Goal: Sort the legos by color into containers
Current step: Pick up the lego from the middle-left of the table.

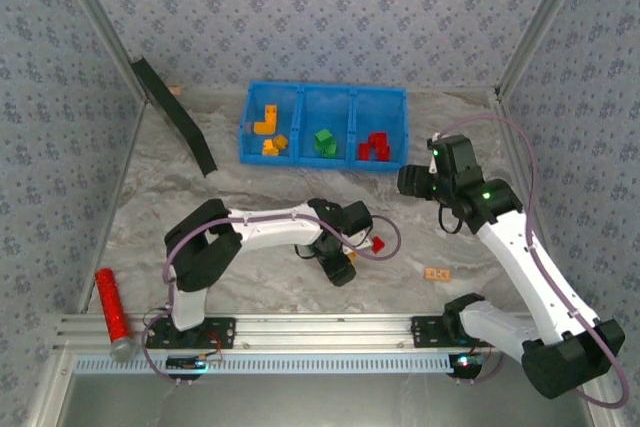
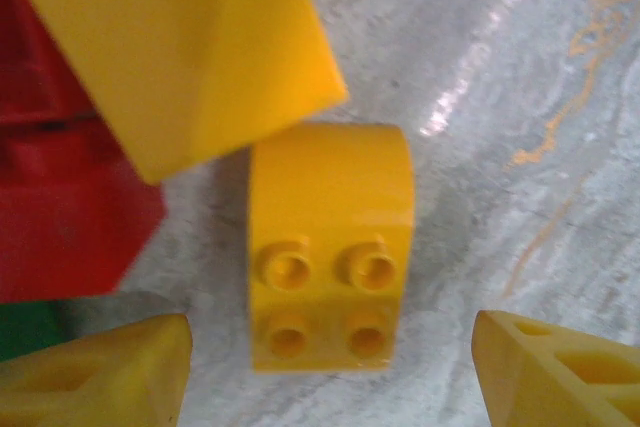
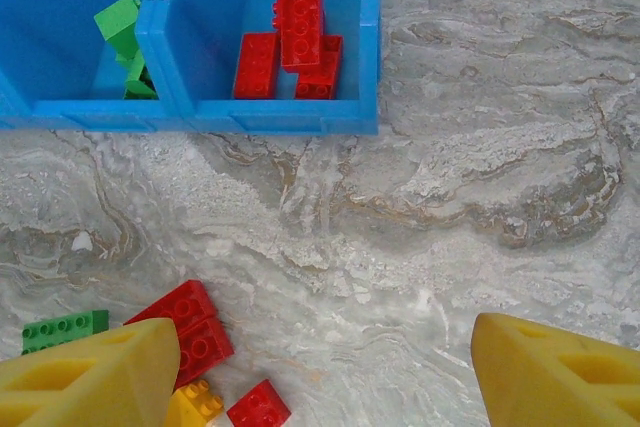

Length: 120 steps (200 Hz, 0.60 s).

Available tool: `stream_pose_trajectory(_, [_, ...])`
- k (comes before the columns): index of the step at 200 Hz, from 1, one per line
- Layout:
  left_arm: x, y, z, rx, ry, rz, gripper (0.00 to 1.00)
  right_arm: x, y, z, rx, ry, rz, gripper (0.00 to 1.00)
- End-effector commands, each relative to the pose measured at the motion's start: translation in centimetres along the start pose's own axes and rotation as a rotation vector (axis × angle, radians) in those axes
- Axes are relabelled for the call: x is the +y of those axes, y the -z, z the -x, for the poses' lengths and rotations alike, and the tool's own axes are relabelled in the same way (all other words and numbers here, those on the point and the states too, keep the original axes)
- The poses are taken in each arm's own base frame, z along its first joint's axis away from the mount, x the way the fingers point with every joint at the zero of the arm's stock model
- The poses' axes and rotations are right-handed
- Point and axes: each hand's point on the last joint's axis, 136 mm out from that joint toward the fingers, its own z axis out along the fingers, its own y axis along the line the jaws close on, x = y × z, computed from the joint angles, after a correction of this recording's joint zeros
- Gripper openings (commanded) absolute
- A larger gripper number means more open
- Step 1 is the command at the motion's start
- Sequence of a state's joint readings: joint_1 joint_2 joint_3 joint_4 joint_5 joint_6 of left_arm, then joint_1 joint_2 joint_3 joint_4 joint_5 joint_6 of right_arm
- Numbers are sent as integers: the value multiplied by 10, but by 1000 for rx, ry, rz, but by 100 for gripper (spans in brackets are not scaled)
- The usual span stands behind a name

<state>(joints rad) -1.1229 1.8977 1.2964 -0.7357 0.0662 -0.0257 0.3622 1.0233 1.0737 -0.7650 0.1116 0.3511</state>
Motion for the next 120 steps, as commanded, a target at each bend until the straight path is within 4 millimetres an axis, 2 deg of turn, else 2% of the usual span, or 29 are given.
stream_pose_trajectory(1, [16,15,14,-82,-39,93,74,-4,8,-8,9,-1,-1,78])
stream_pose_trajectory(36, [8,5,20,-71,-22,56,74,-6,10,-13,20,-6,-1,78])
stream_pose_trajectory(73, [-3,-10,11,-35,1,23,72,-8,14,-16,18,-7,-7,78])
stream_pose_trajectory(120, [-6,-23,8,-17,58,12,53,-9,12,-25,22,-28,5,78])
